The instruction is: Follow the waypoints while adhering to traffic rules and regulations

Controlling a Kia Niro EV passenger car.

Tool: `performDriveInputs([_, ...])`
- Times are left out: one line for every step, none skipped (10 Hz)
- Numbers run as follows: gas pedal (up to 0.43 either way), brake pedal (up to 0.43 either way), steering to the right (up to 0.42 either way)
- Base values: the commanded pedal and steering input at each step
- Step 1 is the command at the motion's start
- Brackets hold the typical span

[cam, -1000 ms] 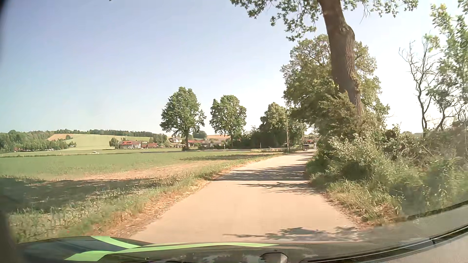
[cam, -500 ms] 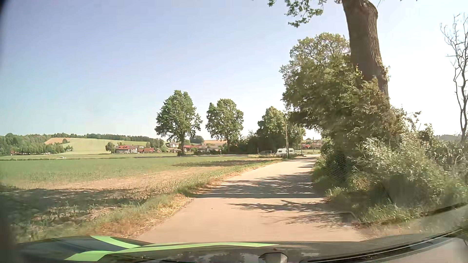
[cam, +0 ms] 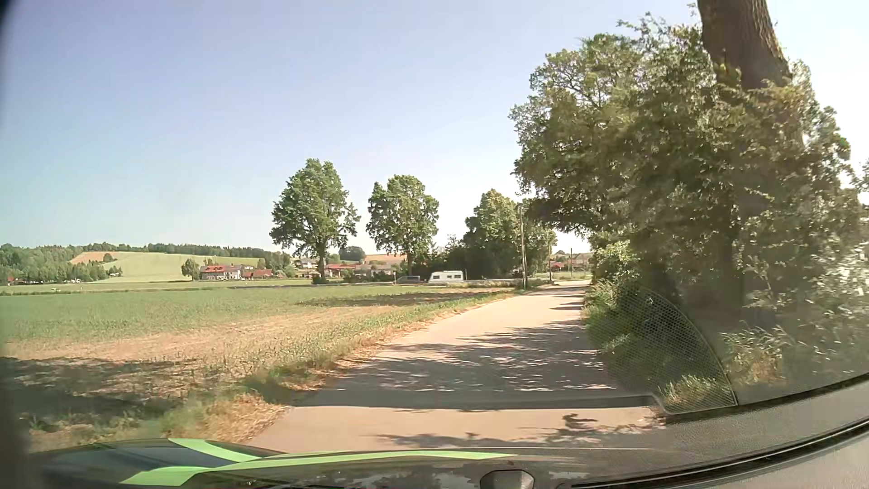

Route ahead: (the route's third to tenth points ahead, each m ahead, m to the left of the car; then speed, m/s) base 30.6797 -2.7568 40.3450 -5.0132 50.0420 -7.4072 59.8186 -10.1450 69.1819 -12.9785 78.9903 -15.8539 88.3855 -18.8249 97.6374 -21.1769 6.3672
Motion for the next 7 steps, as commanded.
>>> performDriveInputs([0.169,0.000,0.038])
performDriveInputs([0.169,0.000,0.039])
performDriveInputs([0.169,0.000,0.039])
performDriveInputs([0.169,0.000,0.040])
performDriveInputs([0.169,0.000,0.041])
performDriveInputs([0.169,0.000,0.040])
performDriveInputs([0.169,0.000,0.040])
